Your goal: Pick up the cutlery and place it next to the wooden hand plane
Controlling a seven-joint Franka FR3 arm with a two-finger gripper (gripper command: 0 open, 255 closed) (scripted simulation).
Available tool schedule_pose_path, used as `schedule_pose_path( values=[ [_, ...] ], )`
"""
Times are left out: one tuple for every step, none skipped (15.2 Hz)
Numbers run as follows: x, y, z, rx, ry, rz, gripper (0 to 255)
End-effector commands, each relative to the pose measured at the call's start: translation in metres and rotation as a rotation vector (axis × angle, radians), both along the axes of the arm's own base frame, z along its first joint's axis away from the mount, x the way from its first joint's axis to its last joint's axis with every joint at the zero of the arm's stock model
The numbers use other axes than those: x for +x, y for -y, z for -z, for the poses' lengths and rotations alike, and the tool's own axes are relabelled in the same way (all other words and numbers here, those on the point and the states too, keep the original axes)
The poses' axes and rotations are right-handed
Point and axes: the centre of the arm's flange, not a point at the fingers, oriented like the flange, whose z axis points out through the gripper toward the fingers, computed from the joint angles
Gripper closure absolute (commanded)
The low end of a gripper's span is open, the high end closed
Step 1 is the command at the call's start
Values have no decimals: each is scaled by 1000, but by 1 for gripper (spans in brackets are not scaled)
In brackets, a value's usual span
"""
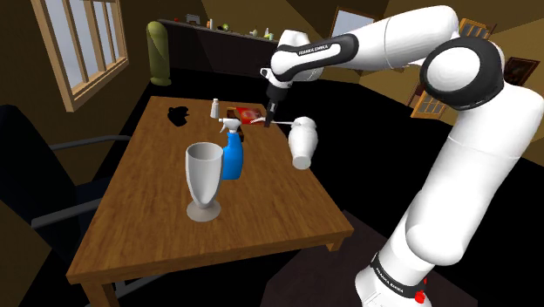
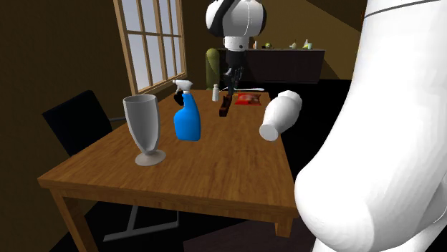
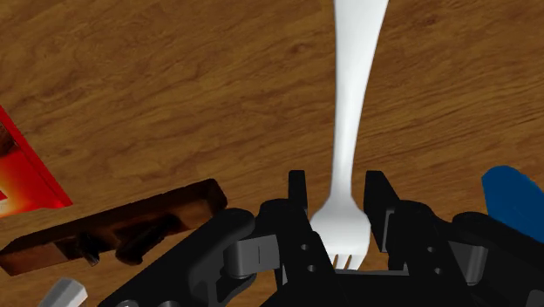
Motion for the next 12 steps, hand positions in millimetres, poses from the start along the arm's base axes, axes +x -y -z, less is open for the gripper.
schedule_pose_path(
  values=[
    [23,13,-1,0,0,-1,255],
    [35,20,-1,0,0,-1,255],
    [50,28,-1,0,0,-1,255],
    [50,28,5,0,0,-1,255],
    [50,28,10,0,0,-1,255],
    [50,28,15,0,0,-1,255],
    [50,28,20,0,0,-1,255],
    [50,28,26,0,0,-1,255],
    [50,28,31,0,0,-1,255],
    [50,28,36,0,0,-1,255],
    [50,28,41,0,0,-1,255],
    [50,28,47,0,0,-1,255]
  ],
)
